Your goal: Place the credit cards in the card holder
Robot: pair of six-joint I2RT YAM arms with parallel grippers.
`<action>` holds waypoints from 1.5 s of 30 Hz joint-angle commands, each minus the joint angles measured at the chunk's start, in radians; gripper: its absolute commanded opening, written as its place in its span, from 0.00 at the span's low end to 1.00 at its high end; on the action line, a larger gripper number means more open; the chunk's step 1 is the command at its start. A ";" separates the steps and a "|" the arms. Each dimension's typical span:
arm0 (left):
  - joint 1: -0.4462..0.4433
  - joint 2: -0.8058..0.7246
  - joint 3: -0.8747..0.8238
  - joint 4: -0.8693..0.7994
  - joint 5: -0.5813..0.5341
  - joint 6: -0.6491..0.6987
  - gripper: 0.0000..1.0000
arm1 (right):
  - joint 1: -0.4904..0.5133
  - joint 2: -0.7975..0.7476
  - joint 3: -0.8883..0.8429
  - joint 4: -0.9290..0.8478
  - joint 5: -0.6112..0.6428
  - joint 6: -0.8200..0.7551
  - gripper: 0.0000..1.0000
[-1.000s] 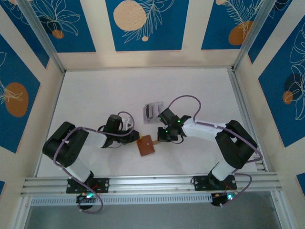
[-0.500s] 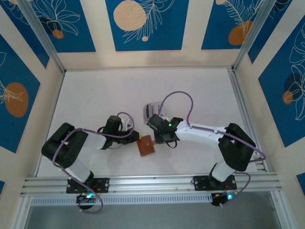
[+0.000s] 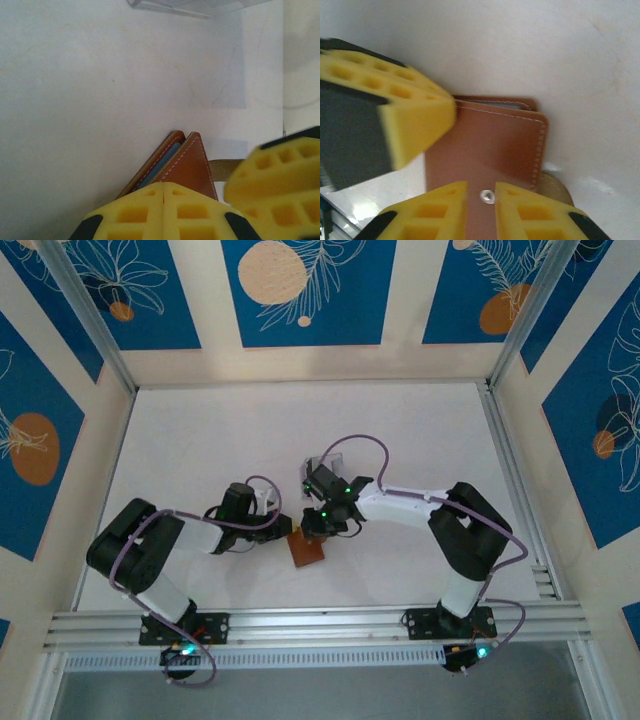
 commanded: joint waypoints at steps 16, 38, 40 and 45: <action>-0.027 0.058 -0.064 -0.201 -0.073 0.037 0.00 | -0.030 0.014 -0.074 0.077 -0.109 -0.016 0.29; -0.068 0.116 -0.088 -0.118 -0.104 -0.006 0.00 | 0.004 0.017 0.016 0.107 -0.189 -0.020 0.22; -0.073 0.120 -0.087 -0.112 -0.106 -0.008 0.00 | 0.003 0.023 0.020 0.115 -0.199 -0.016 0.21; -0.076 0.106 -0.084 -0.110 -0.098 -0.023 0.00 | 0.000 0.011 0.014 0.092 -0.163 -0.006 0.00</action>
